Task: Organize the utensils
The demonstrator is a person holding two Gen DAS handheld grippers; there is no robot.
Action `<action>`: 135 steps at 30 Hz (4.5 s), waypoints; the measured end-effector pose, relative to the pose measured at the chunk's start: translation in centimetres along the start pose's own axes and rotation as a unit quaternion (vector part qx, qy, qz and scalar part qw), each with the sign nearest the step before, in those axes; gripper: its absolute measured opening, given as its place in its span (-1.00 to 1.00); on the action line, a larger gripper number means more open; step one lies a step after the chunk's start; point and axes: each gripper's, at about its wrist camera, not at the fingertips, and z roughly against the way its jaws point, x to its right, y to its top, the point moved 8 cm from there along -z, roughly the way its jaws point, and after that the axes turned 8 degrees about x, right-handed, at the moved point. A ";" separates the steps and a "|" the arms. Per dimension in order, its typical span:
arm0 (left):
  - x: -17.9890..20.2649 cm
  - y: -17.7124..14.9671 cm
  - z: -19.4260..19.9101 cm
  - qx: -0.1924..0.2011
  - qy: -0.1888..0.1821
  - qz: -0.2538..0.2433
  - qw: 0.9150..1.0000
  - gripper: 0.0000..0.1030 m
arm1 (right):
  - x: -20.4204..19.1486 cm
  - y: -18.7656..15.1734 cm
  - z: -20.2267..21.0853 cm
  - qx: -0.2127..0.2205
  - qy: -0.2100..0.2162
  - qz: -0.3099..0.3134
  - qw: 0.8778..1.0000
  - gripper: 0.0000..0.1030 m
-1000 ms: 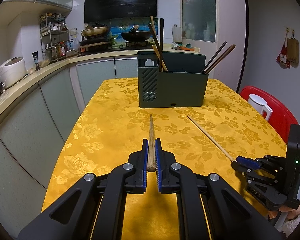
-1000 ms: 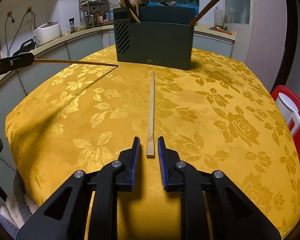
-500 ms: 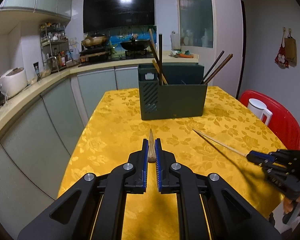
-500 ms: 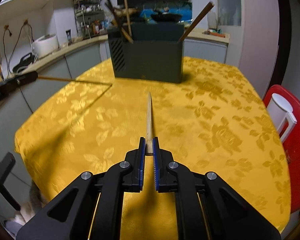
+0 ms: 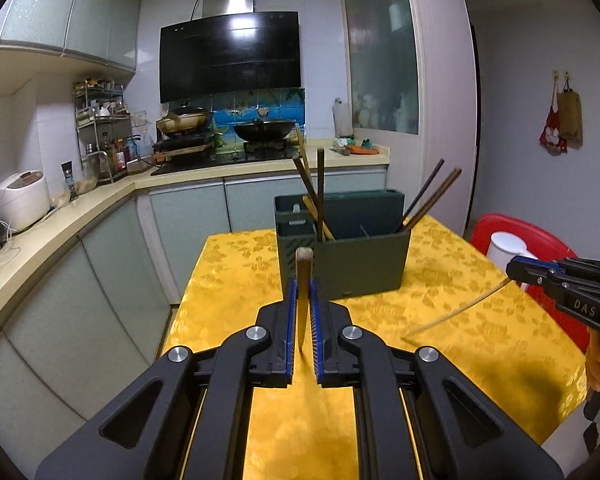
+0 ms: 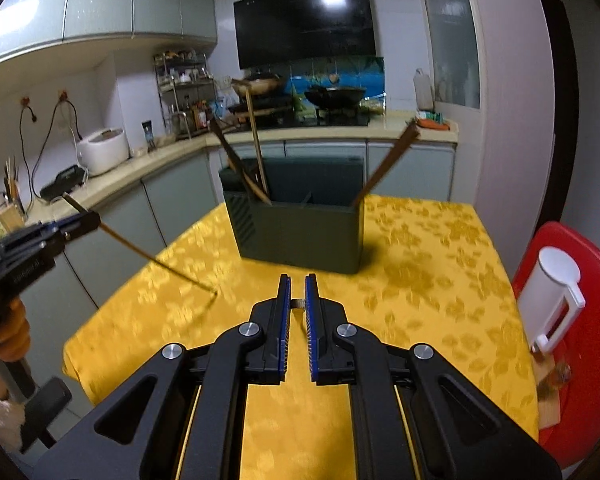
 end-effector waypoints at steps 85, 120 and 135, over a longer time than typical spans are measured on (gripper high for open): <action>1.9 14.2 -14.8 0.002 -0.009 0.016 1.000 0.78 | 6.3 13.6 -13.2 -0.038 -0.046 -0.071 0.996 0.01; 1.8 5.7 -2.9 0.036 0.070 -0.003 0.997 0.84 | 2.1 5.4 0.1 0.096 -0.163 0.032 0.981 0.87; 1.5 2.5 -1.0 0.043 0.071 0.008 0.996 0.86 | 0.0 2.8 1.4 0.095 -0.144 0.022 0.985 0.87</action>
